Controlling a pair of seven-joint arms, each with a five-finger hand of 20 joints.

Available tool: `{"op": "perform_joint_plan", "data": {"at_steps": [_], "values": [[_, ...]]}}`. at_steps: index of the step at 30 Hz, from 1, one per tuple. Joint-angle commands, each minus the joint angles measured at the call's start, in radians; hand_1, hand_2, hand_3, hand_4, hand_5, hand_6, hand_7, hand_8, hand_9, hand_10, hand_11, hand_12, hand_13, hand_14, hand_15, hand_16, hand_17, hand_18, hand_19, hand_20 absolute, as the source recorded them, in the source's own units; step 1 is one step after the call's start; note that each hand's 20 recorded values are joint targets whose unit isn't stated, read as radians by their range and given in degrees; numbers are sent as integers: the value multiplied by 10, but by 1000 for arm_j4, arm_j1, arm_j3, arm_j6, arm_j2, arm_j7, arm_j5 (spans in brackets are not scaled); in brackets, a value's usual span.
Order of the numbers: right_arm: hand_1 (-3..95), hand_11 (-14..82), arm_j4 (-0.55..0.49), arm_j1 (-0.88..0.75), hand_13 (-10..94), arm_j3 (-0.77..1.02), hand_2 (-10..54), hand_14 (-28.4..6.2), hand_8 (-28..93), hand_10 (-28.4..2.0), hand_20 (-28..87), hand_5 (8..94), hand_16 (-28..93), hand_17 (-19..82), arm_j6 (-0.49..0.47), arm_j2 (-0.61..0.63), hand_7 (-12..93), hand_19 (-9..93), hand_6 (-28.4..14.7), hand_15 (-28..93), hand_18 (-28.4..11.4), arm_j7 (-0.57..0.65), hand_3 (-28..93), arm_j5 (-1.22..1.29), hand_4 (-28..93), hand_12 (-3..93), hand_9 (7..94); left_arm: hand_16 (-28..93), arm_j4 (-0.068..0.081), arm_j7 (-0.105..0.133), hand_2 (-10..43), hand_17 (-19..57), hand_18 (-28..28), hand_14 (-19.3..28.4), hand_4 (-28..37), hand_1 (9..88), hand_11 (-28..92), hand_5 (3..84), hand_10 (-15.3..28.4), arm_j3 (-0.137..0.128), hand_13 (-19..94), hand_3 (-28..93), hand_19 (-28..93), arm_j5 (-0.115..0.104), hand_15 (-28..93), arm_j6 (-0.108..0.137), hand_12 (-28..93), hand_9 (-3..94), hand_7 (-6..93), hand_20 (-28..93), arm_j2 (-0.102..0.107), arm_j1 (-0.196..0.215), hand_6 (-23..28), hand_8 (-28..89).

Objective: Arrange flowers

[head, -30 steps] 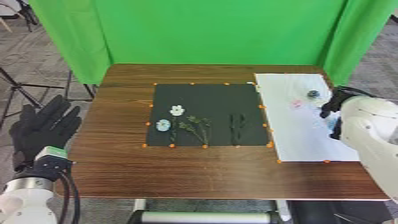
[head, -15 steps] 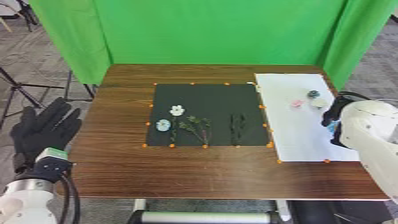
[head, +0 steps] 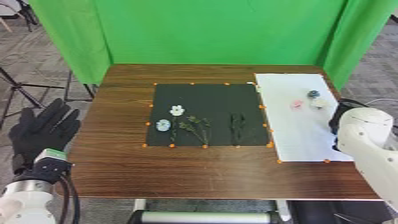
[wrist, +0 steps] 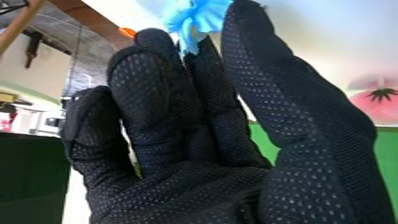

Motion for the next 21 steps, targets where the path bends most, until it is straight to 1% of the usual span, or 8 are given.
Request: {"op": "perform_joint_plan", "data": {"at_steps": [1,6,8,12,14,15,19,21], "values": [[630,251,10,-34,705,-14,-95,-104,114,-104,370,640,353,421,51,-9,425,926,-16,718,-242,-7,614,-43,-283,512,758,-83,-12,0,91,-57,137,152,-283,271,246,387,143,-10,231,714,285,-4,404,3,103,323,191,84,-9,25,74,-103],[651,277,-12,-53,753,-1,-95,-83,137,-93,381,680,367,448,87,-9,465,931,-5,712,-241,-34,628,-64,-283,566,799,-82,-14,5,91,-58,138,152,-283,270,245,387,142,-7,230,713,285,-6,406,7,102,323,191,84,-7,28,74,-103],[657,260,-45,-71,764,11,-95,-77,151,-84,381,687,378,456,107,-4,480,932,-4,703,-239,-43,628,-77,-283,590,820,-83,-15,0,91,-58,138,152,-283,271,245,387,142,-13,231,712,285,-3,405,2,103,323,191,84,-11,32,74,-103],[656,256,-117,-63,774,2,-95,-71,155,-84,387,697,384,469,158,-1,485,932,-3,696,-237,-84,645,-117,-283,590,825,-83,-14,4,90,-57,137,152,-283,271,243,387,142,-14,230,712,284,-4,405,4,103,322,191,84,-10,31,74,-103],[656,255,-157,-43,776,-4,-95,-70,157,-85,390,698,388,470,141,-3,483,932,-3,694,-237,-108,647,-122,-283,589,827,-84,-14,5,90,-57,137,152,-283,271,243,387,143,-11,230,712,284,-5,404,6,102,323,191,84,-9,32,74,-103],[656,256,-176,-37,776,-11,-95,-70,159,-86,391,698,389,470,152,-2,483,932,-3,694,-237,-116,647,-130,-283,592,826,-84,-11,-2,90,-57,137,152,-283,271,243,387,142,-13,230,712,284,-2,403,-2,103,323,190,84,-12,28,74,-103],[656,251,-223,-10,778,-39,-95,-69,162,-88,394,700,394,471,164,-2,478,932,-3,690,-237,-142,651,-180,-283,594,828,-83,-10,-12,91,-57,137,153,-283,272,242,387,142,-8,230,711,284,-1,404,-2,103,322,190,84,-10,18,75,-103],[654,250,-223,13,779,-56,-95,-68,165,-88,395,701,397,472,108,1,477,932,-4,689,-237,-102,655,-189,-283,595,829,-82,-8,-17,90,-57,137,153,-283,272,243,387,142,-3,230,711,284,4,404,-1,104,323,190,84,-9,10,75,-102]]}}
